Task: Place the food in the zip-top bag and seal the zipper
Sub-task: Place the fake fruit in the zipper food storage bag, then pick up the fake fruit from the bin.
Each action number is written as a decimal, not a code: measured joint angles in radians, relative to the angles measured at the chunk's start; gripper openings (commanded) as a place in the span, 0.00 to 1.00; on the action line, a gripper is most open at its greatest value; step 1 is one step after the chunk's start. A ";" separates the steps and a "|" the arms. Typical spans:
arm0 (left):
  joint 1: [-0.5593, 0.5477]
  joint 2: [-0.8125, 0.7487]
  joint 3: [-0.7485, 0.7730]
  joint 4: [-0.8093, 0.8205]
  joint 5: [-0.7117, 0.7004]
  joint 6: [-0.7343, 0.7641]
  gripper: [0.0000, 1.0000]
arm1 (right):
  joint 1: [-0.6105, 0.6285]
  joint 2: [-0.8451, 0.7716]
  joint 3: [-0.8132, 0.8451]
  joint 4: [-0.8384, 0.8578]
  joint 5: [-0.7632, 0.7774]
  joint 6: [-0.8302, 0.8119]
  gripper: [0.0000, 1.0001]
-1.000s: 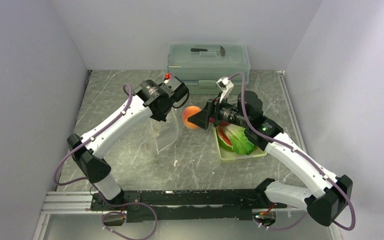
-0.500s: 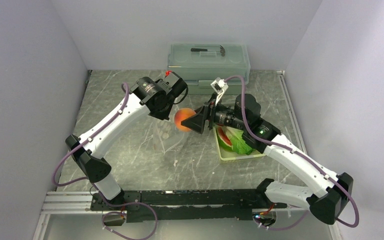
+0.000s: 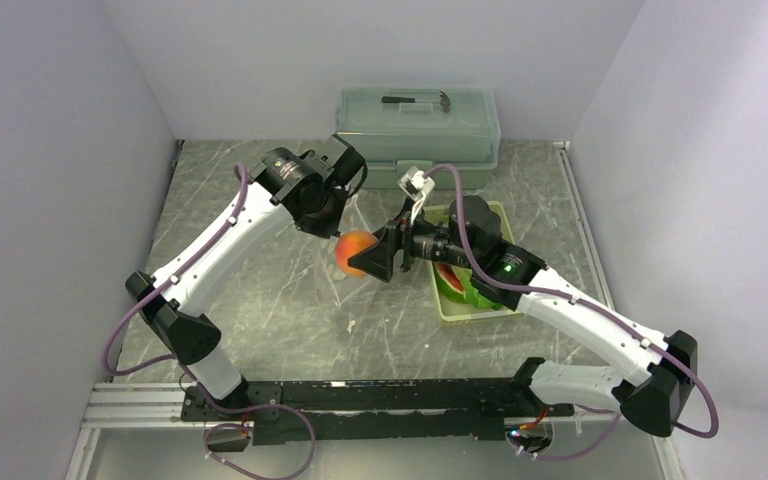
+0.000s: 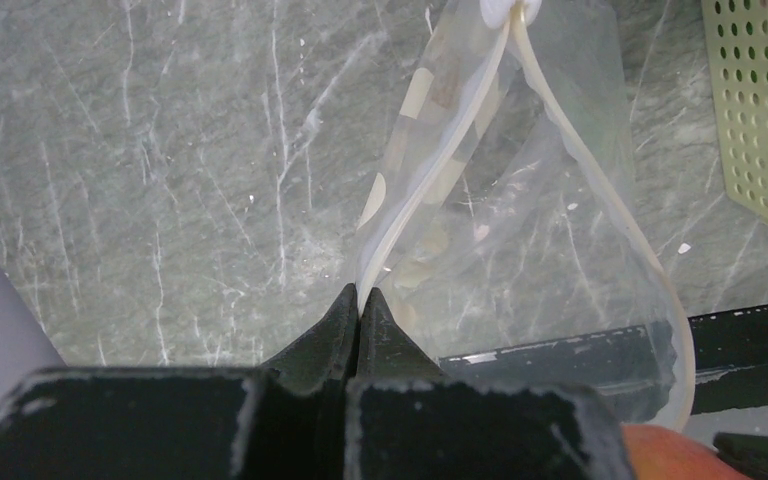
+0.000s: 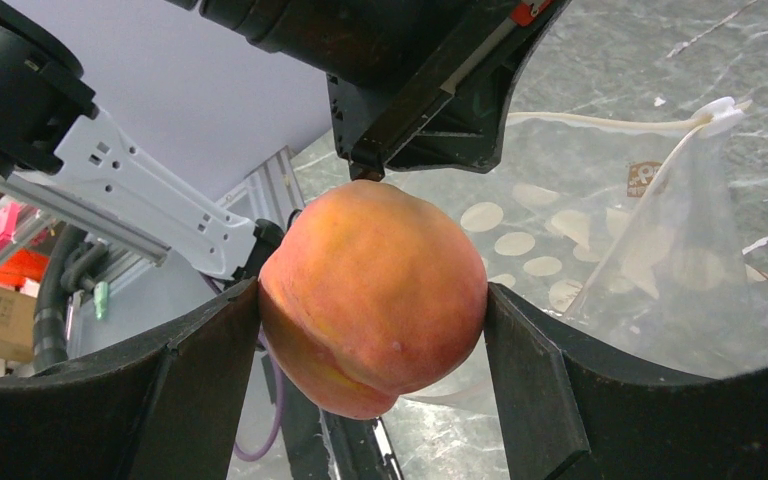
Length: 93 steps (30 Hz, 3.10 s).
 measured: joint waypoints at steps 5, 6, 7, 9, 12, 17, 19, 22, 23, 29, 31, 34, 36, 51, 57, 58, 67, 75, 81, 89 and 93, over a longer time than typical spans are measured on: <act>0.006 -0.008 0.003 0.007 0.040 -0.003 0.00 | 0.018 0.033 0.000 -0.011 0.035 -0.017 0.43; 0.006 -0.010 0.003 0.009 0.051 -0.005 0.00 | 0.021 0.042 0.000 -0.016 0.045 -0.021 0.44; 0.006 -0.012 0.003 0.010 0.057 -0.007 0.00 | 0.027 0.050 0.000 -0.023 0.057 -0.026 0.44; 0.008 -0.018 0.003 0.014 0.069 -0.010 0.00 | 0.037 0.066 0.001 -0.034 0.085 -0.037 0.46; 0.013 -0.026 0.003 0.020 0.092 -0.011 0.00 | 0.064 0.100 0.022 -0.074 0.145 -0.063 0.49; 0.020 -0.040 0.003 0.023 0.116 -0.017 0.00 | 0.116 0.146 0.058 -0.120 0.246 -0.103 0.58; 0.022 -0.043 0.003 0.024 0.122 -0.018 0.00 | 0.132 0.157 0.067 -0.132 0.279 -0.115 0.64; 0.025 -0.047 0.003 0.027 0.130 -0.018 0.00 | 0.149 0.163 0.074 -0.147 0.315 -0.130 0.71; 0.026 -0.049 0.003 0.027 0.132 -0.018 0.00 | 0.153 0.163 0.076 -0.151 0.323 -0.133 0.74; 0.035 -0.056 0.002 0.039 0.133 -0.018 0.00 | 0.165 0.163 0.090 -0.163 0.359 -0.143 0.92; 0.039 -0.058 0.002 0.043 0.133 -0.018 0.00 | 0.167 0.163 0.098 -0.168 0.365 -0.146 0.97; 0.042 -0.061 0.002 0.043 0.133 -0.018 0.00 | 0.167 0.161 0.106 -0.174 0.369 -0.147 1.00; 0.043 -0.062 0.001 0.043 0.133 -0.017 0.00 | 0.167 0.155 0.107 -0.176 0.369 -0.146 1.00; 0.059 -0.062 -0.001 0.042 0.116 -0.017 0.00 | 0.167 0.031 0.141 -0.204 0.461 -0.150 0.99; 0.063 -0.062 -0.001 0.041 0.090 -0.013 0.00 | 0.167 -0.012 0.162 -0.229 0.584 -0.159 0.98; 0.064 -0.062 -0.001 0.041 0.086 -0.013 0.00 | 0.167 -0.012 0.169 -0.237 0.606 -0.161 0.97; 0.076 -0.062 0.000 0.020 0.026 0.003 0.00 | 0.088 0.009 0.236 -0.349 0.773 -0.192 0.93; 0.092 -0.065 0.000 -0.014 -0.053 0.018 0.00 | -0.154 0.060 0.241 -0.428 0.724 -0.183 0.91; 0.111 -0.090 0.000 -0.019 -0.077 0.032 0.00 | -0.312 0.163 0.243 -0.460 0.644 -0.143 0.92; 0.124 -0.136 -0.020 -0.016 -0.077 0.036 0.00 | -0.442 0.304 0.243 -0.479 0.596 -0.072 0.93; 0.129 -0.145 -0.038 -0.013 -0.073 0.036 0.00 | -0.479 0.359 0.243 -0.477 0.578 -0.048 0.94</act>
